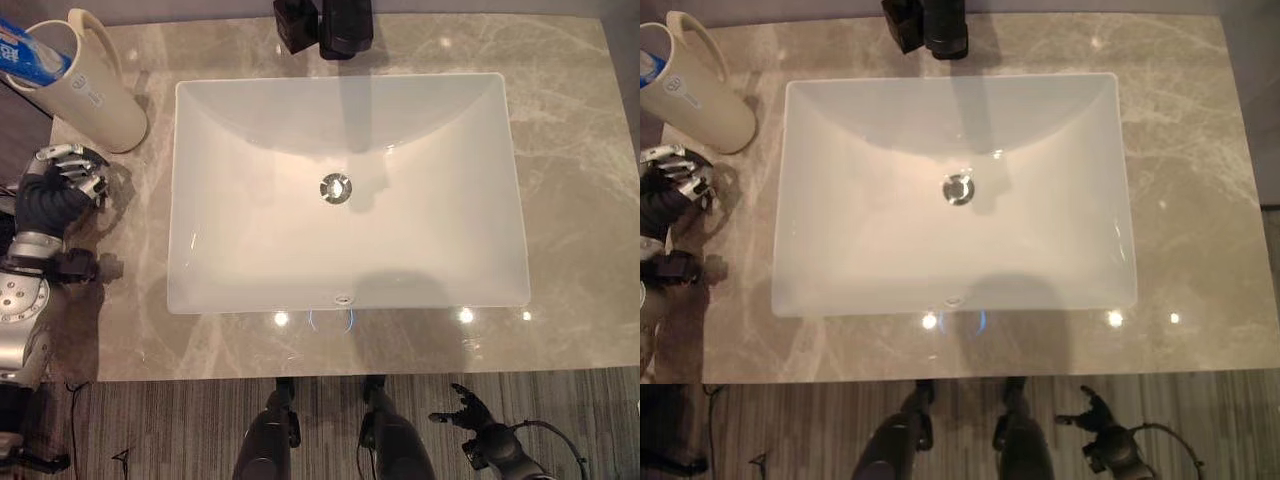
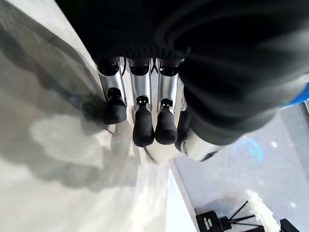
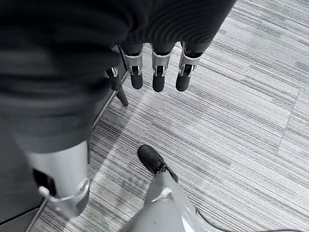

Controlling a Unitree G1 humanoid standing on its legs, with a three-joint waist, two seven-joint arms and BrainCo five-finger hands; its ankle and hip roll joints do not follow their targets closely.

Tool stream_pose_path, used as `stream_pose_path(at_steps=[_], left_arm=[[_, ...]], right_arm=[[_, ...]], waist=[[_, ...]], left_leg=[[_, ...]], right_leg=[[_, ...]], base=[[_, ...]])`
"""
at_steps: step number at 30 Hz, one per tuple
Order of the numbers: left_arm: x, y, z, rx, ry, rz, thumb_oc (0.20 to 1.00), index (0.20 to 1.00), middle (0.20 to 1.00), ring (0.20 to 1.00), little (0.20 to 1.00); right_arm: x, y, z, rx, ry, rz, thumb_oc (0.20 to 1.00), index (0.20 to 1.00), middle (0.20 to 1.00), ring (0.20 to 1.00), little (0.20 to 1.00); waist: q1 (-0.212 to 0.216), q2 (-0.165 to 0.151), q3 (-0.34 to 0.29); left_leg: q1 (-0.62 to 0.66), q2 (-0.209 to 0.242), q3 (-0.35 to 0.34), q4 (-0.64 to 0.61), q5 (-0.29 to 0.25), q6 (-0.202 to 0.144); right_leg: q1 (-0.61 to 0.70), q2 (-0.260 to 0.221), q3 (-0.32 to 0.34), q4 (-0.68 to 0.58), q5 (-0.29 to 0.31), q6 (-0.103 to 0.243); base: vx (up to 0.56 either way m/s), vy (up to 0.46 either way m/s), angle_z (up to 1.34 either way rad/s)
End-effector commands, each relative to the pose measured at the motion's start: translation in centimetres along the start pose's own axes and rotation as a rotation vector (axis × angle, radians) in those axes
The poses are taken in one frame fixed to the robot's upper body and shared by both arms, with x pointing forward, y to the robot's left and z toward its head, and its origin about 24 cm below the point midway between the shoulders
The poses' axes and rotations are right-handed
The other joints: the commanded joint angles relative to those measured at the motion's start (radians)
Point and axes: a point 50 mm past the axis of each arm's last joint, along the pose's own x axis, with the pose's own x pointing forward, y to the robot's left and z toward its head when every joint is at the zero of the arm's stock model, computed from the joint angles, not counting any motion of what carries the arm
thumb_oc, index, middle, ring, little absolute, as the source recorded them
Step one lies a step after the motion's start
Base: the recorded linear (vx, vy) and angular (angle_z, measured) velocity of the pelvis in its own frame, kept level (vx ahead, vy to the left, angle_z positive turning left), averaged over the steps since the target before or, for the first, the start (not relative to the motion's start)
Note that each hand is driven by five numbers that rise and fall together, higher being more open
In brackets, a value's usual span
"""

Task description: Put brush and paste in cup on sink, flatten towel.

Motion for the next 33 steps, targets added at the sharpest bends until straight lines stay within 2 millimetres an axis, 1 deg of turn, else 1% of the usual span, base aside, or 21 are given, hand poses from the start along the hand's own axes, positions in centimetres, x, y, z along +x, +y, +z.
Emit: stream_pose_path(at_steps=[1, 4, 5, 6, 8, 9, 12, 17, 19, 20, 22, 23, 24, 25, 28, 29, 30, 31, 33], left_arm=[[1.6, 1.9, 1.8, 0.078, -0.069, 0.071, 0.200, 0.200, 0.200, 0.200, 0.200], [2.9, 1.9, 1.9, 0.082, -0.068, 0.104, 0.200, 0.200, 0.200, 0.200, 0.200], [2.9, 1.9, 1.9, 0.082, -0.069, 0.103, 0.200, 0.200, 0.200, 0.200, 0.200], [3.7, 1.9, 2.0, 0.072, -0.070, 0.127, 0.200, 0.200, 0.200, 0.200, 0.200], [4.3, 2.1, 2.3, 0.073, -0.075, 0.146, 0.200, 0.200, 0.200, 0.200, 0.200], [5.2, 2.1, 2.8, 0.079, -0.084, 0.155, 0.200, 0.200, 0.200, 0.200, 0.200], [6.2, 1.8, 3.4, 0.078, -0.101, 0.171, 0.200, 0.200, 0.200, 0.200, 0.200], [6.6, 1.5, 3.6, 0.072, -0.113, 0.180, 0.200, 0.200, 0.200, 0.200, 0.200], [6.4, 2.1, 3.4, 0.092, -0.105, 0.209, 0.200, 0.200, 0.200, 0.200, 0.200], [6.3, 2.6, 3.3, 0.124, -0.093, 0.239, 0.200, 0.200, 0.200, 0.200, 0.200], [6.2, 3.2, 3.4, 0.146, -0.093, 0.269, 0.200, 0.200, 0.200, 0.200, 0.200], [6.3, 3.4, 3.5, 0.161, -0.094, 0.286, 0.200, 0.200, 0.200, 0.200, 0.200], [6.3, 3.6, 3.5, 0.170, -0.088, 0.299, 0.200, 0.200, 0.200, 0.200, 0.200], [6.3, 4.0, 3.6, 0.190, -0.082, 0.325, 0.200, 0.200, 0.200, 0.200, 0.200], [7.0, 3.9, 4.1, 0.195, -0.099, 0.363, 0.200, 0.200, 0.200, 0.200, 0.200], [7.0, 3.9, 4.2, 0.194, -0.101, 0.363, 0.200, 0.200, 0.200, 0.200, 0.200], [7.2, 3.8, 4.3, 0.194, -0.105, 0.365, 0.200, 0.200, 0.200, 0.200, 0.200], [7.5, 3.7, 4.7, 0.201, -0.116, 0.362, 0.200, 0.200, 0.200, 0.200, 0.200], [7.7, 3.7, 4.8, 0.204, -0.113, 0.366, 0.200, 0.200, 0.200, 0.200, 0.200]], right_arm=[[0.0, -1.1, 0.2, -0.014, -0.018, -0.022, 1.000, 1.000, 1.000, 1.000, 1.000], [0.1, -1.1, 0.5, -0.020, -0.025, -0.019, 1.000, 1.000, 1.000, 1.000, 1.000], [0.1, -1.1, 0.5, -0.019, -0.025, -0.019, 1.000, 1.000, 1.000, 1.000, 1.000], [0.2, -1.0, 0.6, -0.021, -0.027, -0.016, 1.000, 1.000, 1.000, 1.000, 1.000], [0.3, -0.9, 0.9, -0.021, -0.036, -0.014, 1.000, 1.000, 1.000, 1.000, 1.000], [0.4, -0.9, 1.3, -0.024, -0.052, -0.009, 1.000, 1.000, 1.000, 1.000, 1.000], [0.5, -0.6, 2.1, -0.025, -0.078, 0.000, 1.000, 1.000, 1.000, 1.000, 1.000], [0.5, -0.2, 2.6, -0.021, -0.100, 0.014, 1.000, 1.000, 1.000, 1.000, 1.000], [0.5, 0.0, 2.8, -0.027, -0.109, 0.021, 1.000, 1.000, 1.000, 1.000, 1.000], [0.5, -0.1, 2.6, -0.030, -0.104, 0.021, 1.000, 1.000, 1.000, 1.000, 1.000], [0.4, -0.1, 2.4, -0.031, -0.097, 0.019, 1.000, 1.000, 1.000, 1.000, 1.000], [0.5, -0.1, 2.5, -0.035, -0.100, 0.021, 1.000, 1.000, 1.000, 1.000, 1.000], [0.5, 0.0, 2.4, -0.035, -0.097, 0.022, 1.000, 1.000, 1.000, 1.000, 1.000], [0.4, 0.1, 2.2, -0.039, -0.085, 0.026, 1.000, 1.000, 1.000, 1.000, 1.000], [0.4, 0.2, 2.1, -0.039, -0.078, 0.029, 1.000, 1.000, 1.000, 1.000, 1.000], [0.4, 0.1, 2.1, -0.038, -0.079, 0.028, 1.000, 1.000, 1.000, 1.000, 1.000], [0.5, 0.2, 2.1, -0.037, -0.078, 0.029, 1.000, 1.000, 1.000, 1.000, 1.000], [0.5, 0.1, 2.1, -0.041, -0.076, 0.031, 1.000, 1.000, 1.000, 1.000, 1.000], [0.5, 0.1, 2.1, -0.041, -0.077, 0.031, 1.000, 1.000, 1.000, 1.000, 1.000]], waist=[[-0.011, -0.038, 0.015], [-0.021, -0.045, 0.019], [-0.020, -0.045, 0.020], [-0.026, -0.047, 0.020], [-0.029, -0.050, 0.020], [-0.033, -0.053, 0.018], [-0.039, -0.059, 0.015], [-0.042, -0.063, 0.013], [-0.041, -0.064, 0.013], [-0.038, -0.056, 0.006], [-0.038, -0.057, 0.007], [-0.041, -0.063, 0.013], [-0.041, -0.063, 0.012], [-0.040, -0.057, 0.006], [-0.041, -0.057, 0.005], [-0.044, -0.064, 0.012], [-0.044, -0.063, 0.011], [-0.043, -0.056, 0.003], [-0.044, -0.056, 0.002]], left_leg=[[0.037, -0.022, 0.032, 0.031, -0.050, 0.026], [0.022, -0.023, 0.035, 0.041, -0.052, 0.028], [0.022, -0.023, 0.035, 0.041, -0.052, 0.028], [0.011, -0.024, 0.035, 0.044, -0.051, 0.029], [0.001, -0.023, 0.035, 0.047, -0.051, 0.029], [-0.012, -0.024, 0.035, 0.053, -0.053, 0.031], [-0.034, -0.024, 0.033, 0.068, -0.056, 0.033], [-0.044, -0.026, 0.031, 0.076, -0.062, 0.037], [-0.049, -0.026, 0.033, 0.084, -0.067, 0.037], [-0.040, -0.019, 0.024, 0.083, -0.095, 0.029], [-0.040, -0.018, 0.025, 0.088, -0.097, 0.029], [-0.052, -0.024, 0.039, 0.096, -0.074, 0.037], [-0.052, -0.023, 0.040, 0.097, -0.075, 0.037], [-0.039, -0.017, 0.031, 0.096, -0.103, 0.031], [-0.039, -0.017, 0.033, 0.100, -0.104, 0.031], [-0.051, -0.023, 0.045, 0.106, -0.079, 0.039], [-0.052, -0.022, 0.046, 0.107, -0.079, 0.038], [-0.040, -0.016, 0.035, 0.101, -0.104, 0.031], [-0.039, -0.014, 0.036, 0.101, -0.106, 0.030]], right_leg=[[0.027, -0.110, 0.073, -0.003, 0.203, 0.116], [0.016, -0.109, 0.079, -0.003, 0.212, 0.120], [0.016, -0.109, 0.079, -0.003, 0.212, 0.120], [0.010, -0.109, 0.082, -0.003, 0.219, 0.121], [0.002, -0.109, 0.083, -0.003, 0.224, 0.122], [-0.005, -0.107, 0.085, -0.003, 0.227, 0.124], [-0.014, -0.108, 0.086, -0.003, 0.235, 0.127], [-0.018, -0.107, 0.085, -0.003, 0.240, 0.127], [-0.019, -0.108, 0.083, -0.003, 0.236, 0.126], [-0.010, -0.101, 0.083, -0.003, 0.219, 0.131], [-0.010, -0.102, 0.082, -0.003, 0.225, 0.131], [-0.019, -0.109, 0.081, -0.003, 0.243, 0.127], [-0.019, -0.109, 0.081, -0.003, 0.244, 0.127], [-0.010, -0.101, 0.085, -0.003, 0.229, 0.131], [-0.010, -0.101, 0.086, -0.003, 0.231, 0.130], [-0.019, -0.109, 0.084, -0.003, 0.247, 0.126], [-0.020, -0.108, 0.083, -0.003, 0.247, 0.126], [-0.012, -0.101, 0.085, -0.003, 0.232, 0.130], [-0.012, -0.100, 0.085, -0.003, 0.232, 0.131]], base=[[-0.02, 0.023, -0.07], [0.00, 0.004, -0.05], [0.00, 0.006, -0.04], [0.00, 0.011, -0.06], [0.00, 0.006, -0.02], [0.00, 0.000, 0.00], [0.00, 0.000, 0.00], [0.00, 0.003, -0.02], [0.04, 0.008, 0.00], [0.09, 0.011, -0.01], [0.01, 0.000, -0.01], [-0.08, -0.005, 0.00], [0.00, 0.000, 0.00], [0.10, 0.002, -0.01], [0.01, -0.009, -0.04], [-0.07, -0.016, -0.01], [0.00, 0.000, 0.00], [0.10, 0.002, -0.03], [0.05, 0.000, -0.02]])
